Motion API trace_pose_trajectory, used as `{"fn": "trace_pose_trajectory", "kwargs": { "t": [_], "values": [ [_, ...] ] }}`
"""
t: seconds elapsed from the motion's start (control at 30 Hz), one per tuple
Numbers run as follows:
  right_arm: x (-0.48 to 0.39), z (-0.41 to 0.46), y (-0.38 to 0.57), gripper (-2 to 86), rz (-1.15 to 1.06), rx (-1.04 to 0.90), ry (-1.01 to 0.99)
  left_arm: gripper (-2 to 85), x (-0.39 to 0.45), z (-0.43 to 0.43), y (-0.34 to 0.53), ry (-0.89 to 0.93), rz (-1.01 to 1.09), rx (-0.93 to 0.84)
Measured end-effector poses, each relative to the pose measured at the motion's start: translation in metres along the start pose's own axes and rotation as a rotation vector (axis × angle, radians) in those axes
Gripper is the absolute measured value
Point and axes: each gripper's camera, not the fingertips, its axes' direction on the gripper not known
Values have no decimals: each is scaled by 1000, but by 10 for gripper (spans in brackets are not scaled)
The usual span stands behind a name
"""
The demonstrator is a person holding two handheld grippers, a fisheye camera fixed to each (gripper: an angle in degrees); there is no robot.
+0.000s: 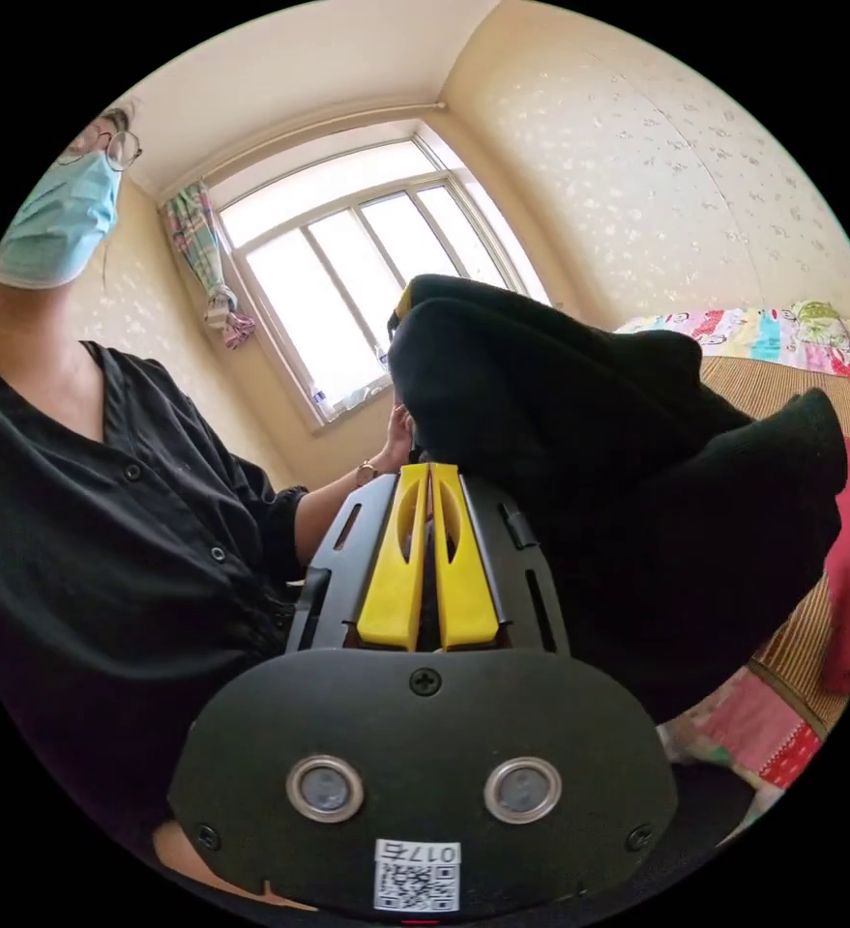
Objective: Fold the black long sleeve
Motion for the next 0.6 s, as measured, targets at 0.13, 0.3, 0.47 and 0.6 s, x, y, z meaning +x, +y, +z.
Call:
{"fn": "trace_pose_trajectory", "kwargs": {
  "t": [0.13,0.3,0.47,0.6],
  "values": [
    [-11,-58,-4,8,-94,18,90,17,42,-14,-28,413,203,86],
    [14,-100,-2,19,-43,104,122,18,103,-7,-60,695,316,19],
    [71,-103,8,88,119,100,75,18,154,42,-59,896,311,-134],
    [137,-99,21,137,321,113,-201,19,180,63,-47,905,283,-192]
  ]
}}
